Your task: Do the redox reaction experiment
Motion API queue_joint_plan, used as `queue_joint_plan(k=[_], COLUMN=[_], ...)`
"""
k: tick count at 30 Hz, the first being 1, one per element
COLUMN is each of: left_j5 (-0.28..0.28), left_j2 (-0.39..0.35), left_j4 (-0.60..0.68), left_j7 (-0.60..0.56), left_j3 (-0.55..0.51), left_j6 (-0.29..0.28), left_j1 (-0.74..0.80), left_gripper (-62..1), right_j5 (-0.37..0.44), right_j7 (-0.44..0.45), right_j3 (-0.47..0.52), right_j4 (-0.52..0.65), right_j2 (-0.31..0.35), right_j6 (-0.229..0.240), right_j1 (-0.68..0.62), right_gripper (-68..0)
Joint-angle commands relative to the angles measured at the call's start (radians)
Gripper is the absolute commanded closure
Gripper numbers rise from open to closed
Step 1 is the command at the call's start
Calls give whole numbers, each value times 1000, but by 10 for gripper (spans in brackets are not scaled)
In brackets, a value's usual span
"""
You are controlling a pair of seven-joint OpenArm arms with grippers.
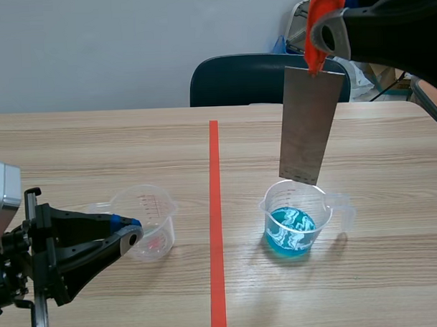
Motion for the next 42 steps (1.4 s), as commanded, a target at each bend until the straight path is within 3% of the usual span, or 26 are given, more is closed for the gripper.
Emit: queue_joint_plan(k=[1,7,13,28,42], left_j5=[-10,-9,-5,129,153], left_j2=[3,22,74,261,363], left_j4=[6,6,6,6,5], left_j7=[-16,6,74,201,259], left_j3=[-10,-10,-10,-4,41], left_j6=[21,26,-29,-95,-97], left_j1=[-9,-89,-170,-225,-221], left_gripper=[-14,-17,-17,-17,-17], right_j5=[14,14,14,14,14], right_j7=[15,15,15,15,15], right_j3=[14,14,14,14,14], right_j4=[10,10,10,10,10], right_j2=[10,10,10,10,10], right_j6=[7,7,7,7,7], right_j1=[9,9,9,9,9], right_gripper=[-8,-8,-8,-8,-8])
